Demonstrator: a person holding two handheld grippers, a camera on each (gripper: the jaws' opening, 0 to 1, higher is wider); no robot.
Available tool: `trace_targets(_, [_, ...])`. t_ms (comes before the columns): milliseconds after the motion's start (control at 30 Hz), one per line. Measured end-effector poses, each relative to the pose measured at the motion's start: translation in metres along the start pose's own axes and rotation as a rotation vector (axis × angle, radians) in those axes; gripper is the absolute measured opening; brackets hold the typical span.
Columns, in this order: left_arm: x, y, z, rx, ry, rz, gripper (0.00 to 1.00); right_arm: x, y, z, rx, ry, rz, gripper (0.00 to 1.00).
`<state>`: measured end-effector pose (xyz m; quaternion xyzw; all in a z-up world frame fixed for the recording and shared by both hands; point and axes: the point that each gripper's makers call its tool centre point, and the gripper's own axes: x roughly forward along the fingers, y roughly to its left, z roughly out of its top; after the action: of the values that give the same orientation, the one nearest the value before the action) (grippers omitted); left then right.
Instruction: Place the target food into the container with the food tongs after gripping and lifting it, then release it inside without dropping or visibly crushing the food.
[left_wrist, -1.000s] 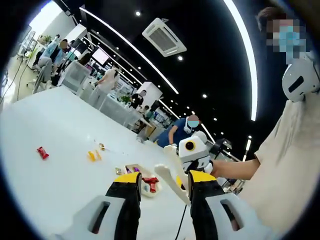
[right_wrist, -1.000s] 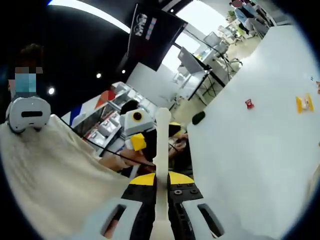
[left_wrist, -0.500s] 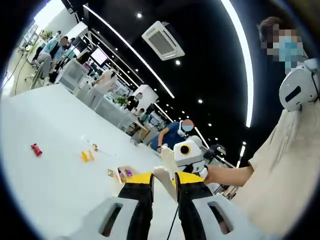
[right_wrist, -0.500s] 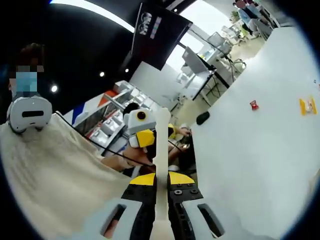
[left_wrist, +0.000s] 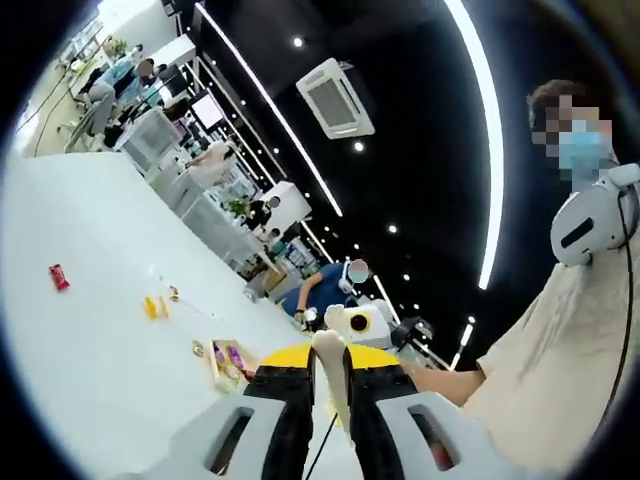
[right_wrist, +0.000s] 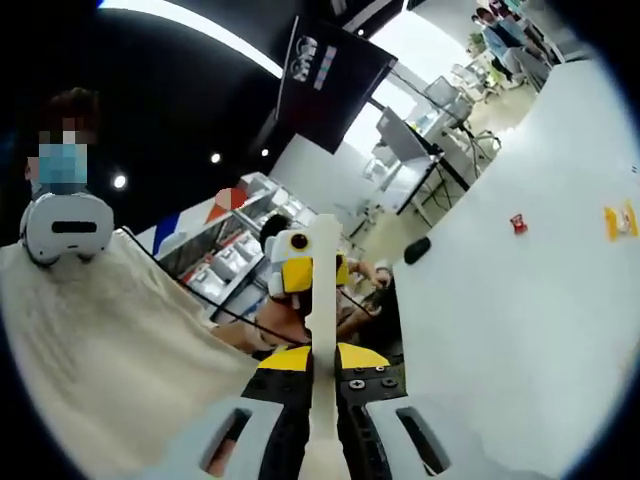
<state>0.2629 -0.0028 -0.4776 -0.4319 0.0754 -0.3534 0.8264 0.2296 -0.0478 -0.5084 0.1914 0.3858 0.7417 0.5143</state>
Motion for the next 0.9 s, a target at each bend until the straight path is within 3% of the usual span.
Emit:
trace_targets(200, [0.002,0.0,0.006,-0.12,-0.053,0.001,0.07,0.004,0.004,0.006,-0.034,-0.057,-0.014,0.08])
trace_targets(467, [0.005,-0.001,0.01,-0.191,-0.089,-0.005,0.07,0.003,0.01,0.011,-0.052,-0.127,-0.003,0.1])
trace_targets(567, [0.006,0.0,0.015,-0.246,-0.128,-0.009,0.06,0.0,0.008,0.015,-0.086,-0.159,-0.04,0.17])
trace_targets(700, [0.006,0.003,0.023,-0.291,-0.179,-0.013,0.06,-0.001,0.011,0.02,-0.161,-0.186,-0.077,0.2])
trace_targets(900, [0.007,0.004,0.029,-0.324,-0.211,-0.012,0.06,0.001,0.011,0.016,-0.174,-0.191,-0.092,0.21])
